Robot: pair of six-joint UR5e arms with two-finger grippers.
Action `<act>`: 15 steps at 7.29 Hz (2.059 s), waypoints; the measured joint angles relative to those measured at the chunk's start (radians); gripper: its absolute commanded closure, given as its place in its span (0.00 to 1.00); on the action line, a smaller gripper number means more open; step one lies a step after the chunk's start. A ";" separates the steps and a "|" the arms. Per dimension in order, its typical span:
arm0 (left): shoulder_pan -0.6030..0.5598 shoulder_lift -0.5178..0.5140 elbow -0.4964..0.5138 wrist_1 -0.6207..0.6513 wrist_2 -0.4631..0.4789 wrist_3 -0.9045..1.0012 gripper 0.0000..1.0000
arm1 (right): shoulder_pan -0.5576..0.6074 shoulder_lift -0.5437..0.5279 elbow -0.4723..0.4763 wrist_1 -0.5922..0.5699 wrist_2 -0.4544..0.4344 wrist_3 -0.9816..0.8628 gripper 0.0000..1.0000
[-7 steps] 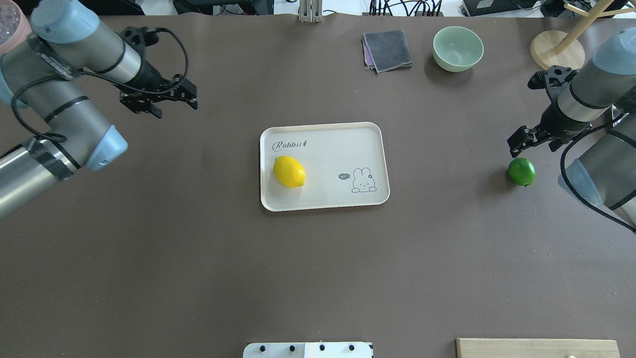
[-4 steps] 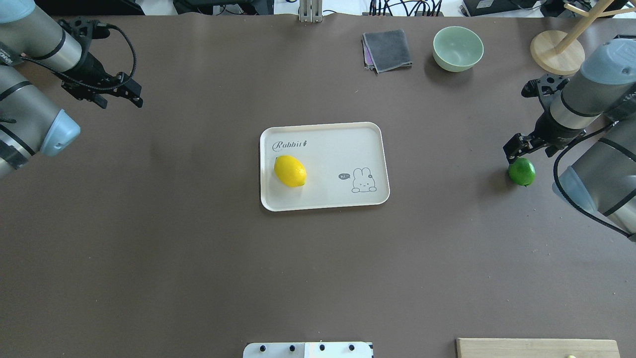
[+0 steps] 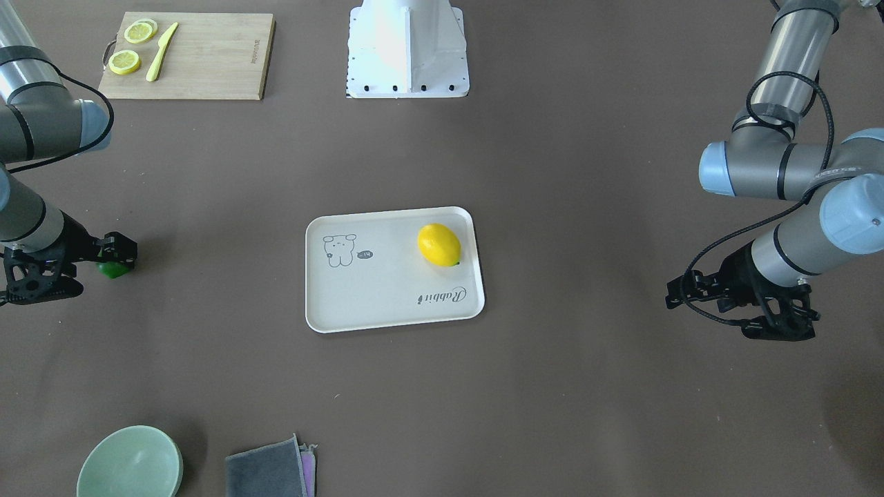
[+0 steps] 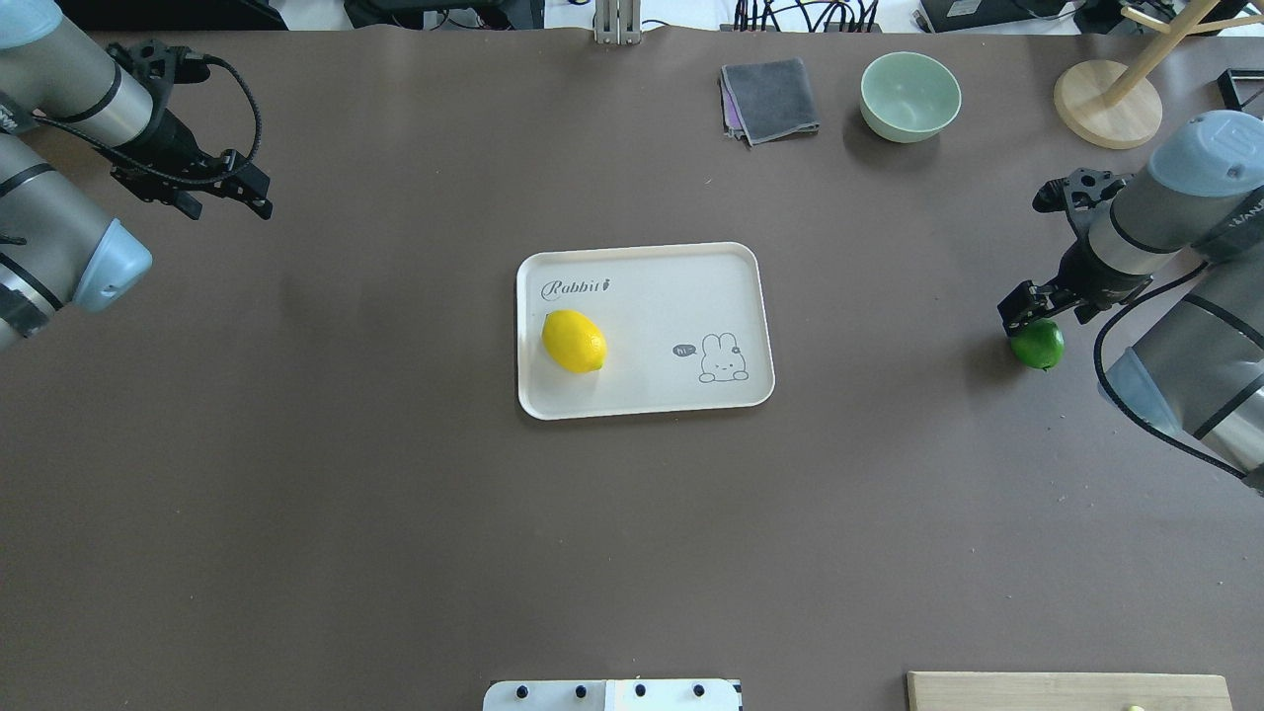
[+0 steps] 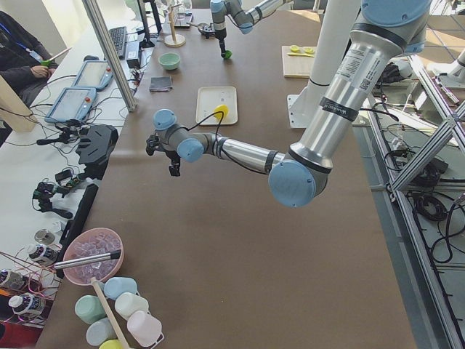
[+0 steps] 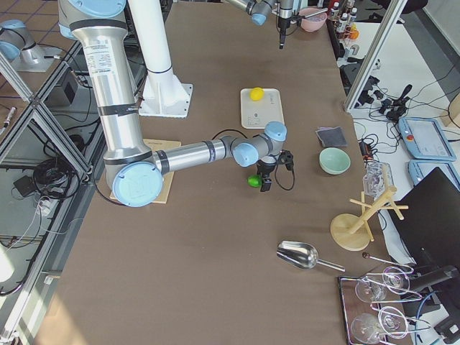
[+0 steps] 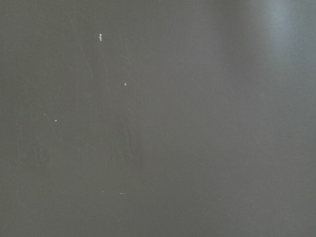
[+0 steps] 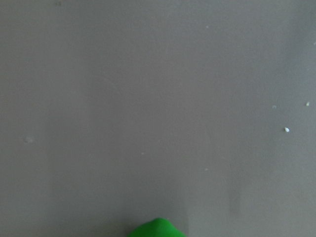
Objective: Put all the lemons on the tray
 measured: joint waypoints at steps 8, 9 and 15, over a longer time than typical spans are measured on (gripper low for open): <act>0.000 0.000 0.001 0.000 0.000 -0.014 0.02 | -0.044 0.081 0.026 -0.004 0.162 0.269 1.00; -0.001 0.000 0.001 -0.001 -0.001 -0.015 0.02 | -0.082 0.152 0.025 -0.004 0.148 0.385 1.00; -0.001 0.001 0.001 -0.001 -0.001 -0.016 0.02 | -0.256 0.477 -0.108 -0.014 -0.026 0.715 0.00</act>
